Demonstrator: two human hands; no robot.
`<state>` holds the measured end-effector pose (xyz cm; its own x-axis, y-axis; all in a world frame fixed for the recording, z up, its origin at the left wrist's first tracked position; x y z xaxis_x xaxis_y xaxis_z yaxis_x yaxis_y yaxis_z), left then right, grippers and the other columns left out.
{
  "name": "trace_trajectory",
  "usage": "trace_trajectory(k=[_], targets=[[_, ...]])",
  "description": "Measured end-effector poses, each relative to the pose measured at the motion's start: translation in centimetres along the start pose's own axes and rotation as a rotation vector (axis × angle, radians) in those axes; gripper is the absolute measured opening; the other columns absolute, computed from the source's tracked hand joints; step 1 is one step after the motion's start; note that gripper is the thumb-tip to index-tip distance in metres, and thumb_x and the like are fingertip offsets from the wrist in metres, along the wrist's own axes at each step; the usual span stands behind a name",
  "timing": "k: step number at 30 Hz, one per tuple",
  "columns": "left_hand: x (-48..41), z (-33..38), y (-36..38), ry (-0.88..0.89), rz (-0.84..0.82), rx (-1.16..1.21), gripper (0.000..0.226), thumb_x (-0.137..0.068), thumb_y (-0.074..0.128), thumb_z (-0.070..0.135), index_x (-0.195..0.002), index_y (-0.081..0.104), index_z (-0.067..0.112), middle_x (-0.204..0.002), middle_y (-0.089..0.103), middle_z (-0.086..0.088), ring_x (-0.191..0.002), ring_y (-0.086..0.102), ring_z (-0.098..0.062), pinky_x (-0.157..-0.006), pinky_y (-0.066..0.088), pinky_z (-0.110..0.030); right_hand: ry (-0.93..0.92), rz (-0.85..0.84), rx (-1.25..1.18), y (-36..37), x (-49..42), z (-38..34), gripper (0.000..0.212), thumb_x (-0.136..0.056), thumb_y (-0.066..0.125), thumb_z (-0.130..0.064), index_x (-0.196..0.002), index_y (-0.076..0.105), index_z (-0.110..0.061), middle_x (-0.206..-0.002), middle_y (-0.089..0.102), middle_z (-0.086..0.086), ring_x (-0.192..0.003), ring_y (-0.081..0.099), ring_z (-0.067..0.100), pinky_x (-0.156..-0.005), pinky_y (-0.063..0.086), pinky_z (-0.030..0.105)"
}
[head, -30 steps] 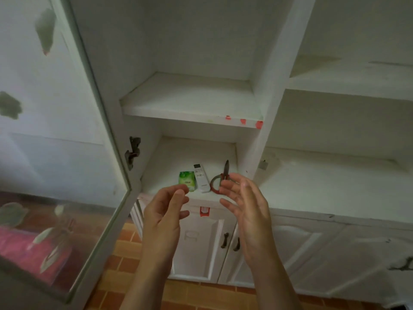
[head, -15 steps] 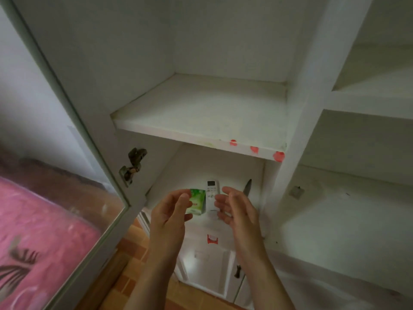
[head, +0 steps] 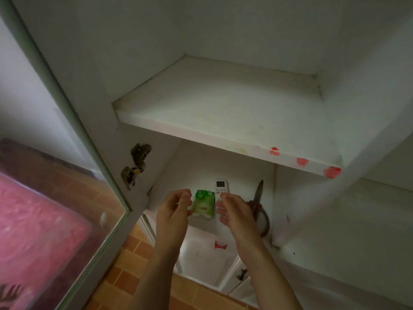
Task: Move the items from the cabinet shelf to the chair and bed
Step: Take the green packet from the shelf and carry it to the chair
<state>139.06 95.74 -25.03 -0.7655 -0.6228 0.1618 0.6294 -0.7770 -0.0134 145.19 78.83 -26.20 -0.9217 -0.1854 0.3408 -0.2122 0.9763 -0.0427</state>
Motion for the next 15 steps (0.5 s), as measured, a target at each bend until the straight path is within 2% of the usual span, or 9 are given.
trace_trajectory(k=[6, 9, 11, 13, 15], targets=[[-2.7, -2.8, 1.3, -0.089, -0.087, -0.08, 0.018, -0.101, 0.055, 0.029, -0.097, 0.072, 0.024, -0.092, 0.074, 0.0, -0.09, 0.07, -0.022, -0.084, 0.055, -0.041, 0.075, 0.035, 0.041, 0.6, -1.2, 0.8, 0.013, -0.102, 0.052, -0.037, -0.099, 0.064, -0.035, -0.118, 0.068, -0.001, -0.112, 0.064, 0.015, -0.107, 0.05, 0.042], [-3.5, -3.5, 1.6, -0.112, -0.1, -0.121, 0.018, -0.1, 0.055, 0.03, -0.097, 0.072, 0.024, -0.092, 0.073, -0.002, -0.088, 0.069, -0.023, -0.084, 0.055, -0.043, 0.111, 0.022, 0.001, 1.0, -1.9, 0.8, 0.02, -0.103, 0.051, -0.037, -0.113, 0.065, -0.027, -0.113, 0.068, -0.001, -0.106, 0.065, 0.012, -0.096, 0.053, 0.033], [-3.8, -3.5, 1.6, -0.119, -0.105, -0.152, 0.018, -0.099, 0.055, 0.03, -0.097, 0.071, 0.023, -0.092, 0.073, -0.004, -0.086, 0.068, -0.023, -0.082, 0.055, -0.041, 0.137, -0.004, -0.026, 1.4, -2.1, 0.7, 0.016, -0.104, 0.051, -0.037, -0.106, 0.064, -0.028, -0.107, 0.069, -0.002, -0.099, 0.065, 0.008, -0.085, 0.052, 0.026], [-4.1, -3.4, 1.5, -0.118, -0.115, -0.19, 0.019, -0.099, 0.054, 0.03, -0.095, 0.071, 0.022, -0.092, 0.073, -0.003, -0.085, 0.068, -0.022, -0.077, 0.053, -0.037, 0.16, -0.026, -0.041, 2.0, -2.3, 0.7, 0.018, -0.103, 0.051, -0.039, -0.103, 0.065, -0.027, -0.106, 0.071, -0.001, -0.097, 0.068, 0.01, -0.084, 0.051, 0.026], [-4.3, -3.4, 1.6, -0.123, -0.146, -0.26, 0.022, -0.099, 0.053, 0.031, -0.096, 0.072, 0.021, -0.092, 0.072, 0.0, -0.086, 0.067, -0.02, -0.073, 0.05, -0.033, 0.168, -0.038, -0.033, 2.4, -2.5, 0.8, 0.022, -0.103, 0.051, -0.039, -0.093, 0.065, -0.026, -0.103, 0.072, 0.0, -0.095, 0.068, 0.011, -0.085, 0.052, 0.027]])
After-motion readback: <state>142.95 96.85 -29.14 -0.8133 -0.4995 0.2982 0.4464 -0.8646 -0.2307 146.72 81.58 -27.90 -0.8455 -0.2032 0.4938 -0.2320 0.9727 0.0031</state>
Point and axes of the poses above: each hand's wrist, its own x-axis away from the middle knuckle, its own y-axis out of the palm, z = x × y, the point moved 9 cm from there along -x, towards the middle knuckle
